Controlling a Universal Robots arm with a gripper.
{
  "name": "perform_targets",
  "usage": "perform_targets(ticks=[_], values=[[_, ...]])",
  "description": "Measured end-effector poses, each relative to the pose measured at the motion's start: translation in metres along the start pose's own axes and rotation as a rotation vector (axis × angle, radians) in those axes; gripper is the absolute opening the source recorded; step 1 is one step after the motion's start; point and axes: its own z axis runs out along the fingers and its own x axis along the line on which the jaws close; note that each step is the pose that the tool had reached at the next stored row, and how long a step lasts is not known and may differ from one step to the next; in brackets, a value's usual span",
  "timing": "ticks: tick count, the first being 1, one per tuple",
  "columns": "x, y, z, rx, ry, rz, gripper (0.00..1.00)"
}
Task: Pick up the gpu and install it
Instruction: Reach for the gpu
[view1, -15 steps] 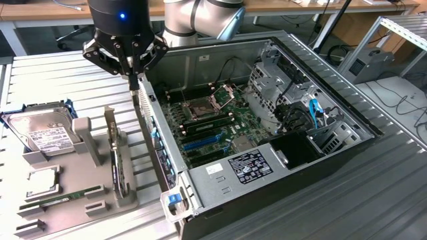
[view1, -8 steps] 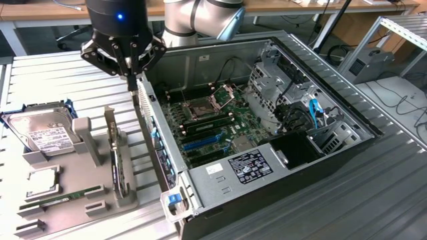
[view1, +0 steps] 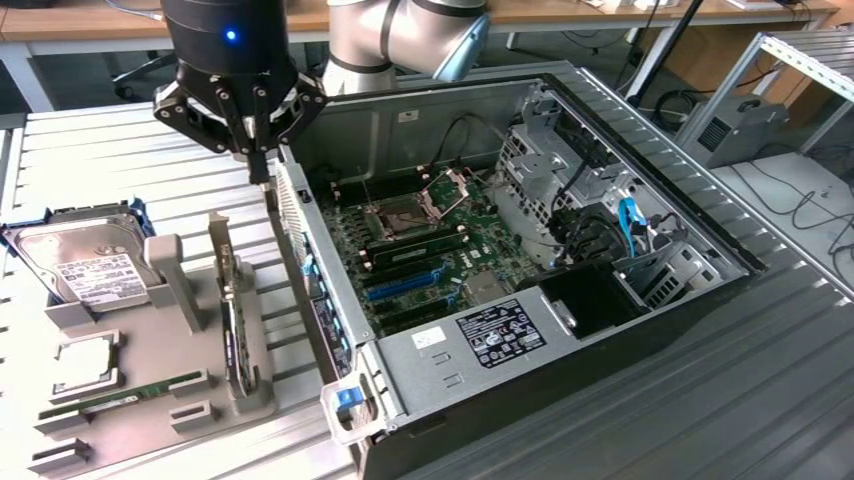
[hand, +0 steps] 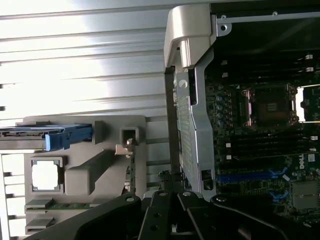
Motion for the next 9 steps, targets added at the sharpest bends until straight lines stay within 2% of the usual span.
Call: perform_targets(ticks=[9], values=[[0.0072, -0.0006, 0.0007, 0.0002, 0.0000, 0.000, 0.11]])
